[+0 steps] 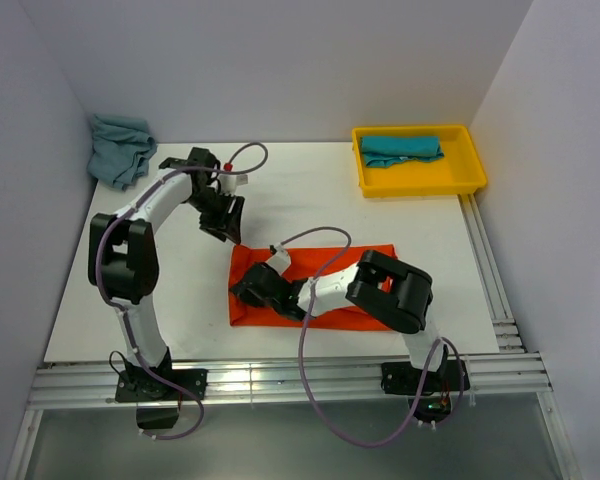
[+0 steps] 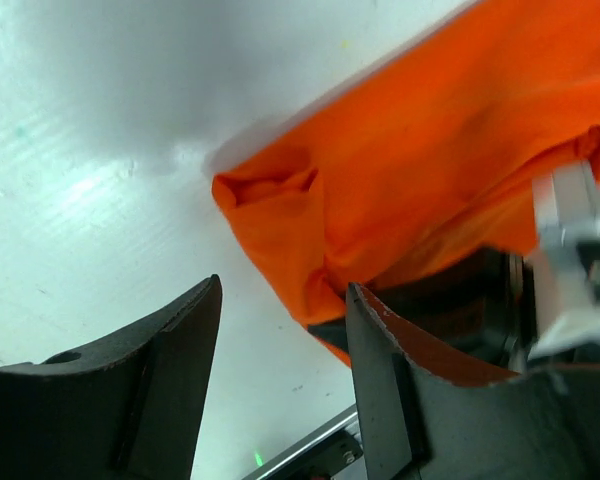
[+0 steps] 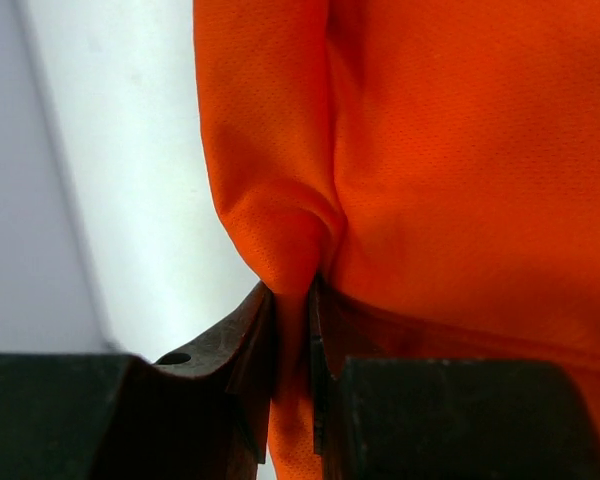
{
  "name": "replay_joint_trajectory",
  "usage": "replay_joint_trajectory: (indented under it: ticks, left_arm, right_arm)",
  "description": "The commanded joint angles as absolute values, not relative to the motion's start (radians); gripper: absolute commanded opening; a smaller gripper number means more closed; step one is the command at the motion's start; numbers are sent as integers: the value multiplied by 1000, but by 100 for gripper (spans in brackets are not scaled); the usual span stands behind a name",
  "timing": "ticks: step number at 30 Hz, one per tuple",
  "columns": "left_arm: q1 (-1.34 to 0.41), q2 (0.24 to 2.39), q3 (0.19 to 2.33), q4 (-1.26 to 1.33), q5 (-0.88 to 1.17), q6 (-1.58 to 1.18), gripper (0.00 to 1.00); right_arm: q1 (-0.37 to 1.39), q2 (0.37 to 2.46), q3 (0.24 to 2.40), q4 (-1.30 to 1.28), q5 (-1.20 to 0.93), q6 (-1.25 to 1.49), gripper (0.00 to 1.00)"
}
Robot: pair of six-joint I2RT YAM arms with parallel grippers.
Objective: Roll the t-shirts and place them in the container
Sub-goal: Roll the tshirt
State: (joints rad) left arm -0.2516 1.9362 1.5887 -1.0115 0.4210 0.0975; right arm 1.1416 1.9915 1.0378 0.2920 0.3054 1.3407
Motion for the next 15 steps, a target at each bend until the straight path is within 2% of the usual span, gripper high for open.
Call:
replay_joint_trajectory:
  ticks: [1,8,15]
  left_arm:
    - [-204,1856,1523,-1039,538,167,58]
    - [-163,1825,1313,-942,610,229,58]
    - [-160,1885,1200,-767,647,180,57]
  right_arm:
    - [1120,1996,911,579,175,1411,9]
    - [1098,2063,786,897,103,1525,8]
    - [1097,2154,718,1140,87,1641,7]
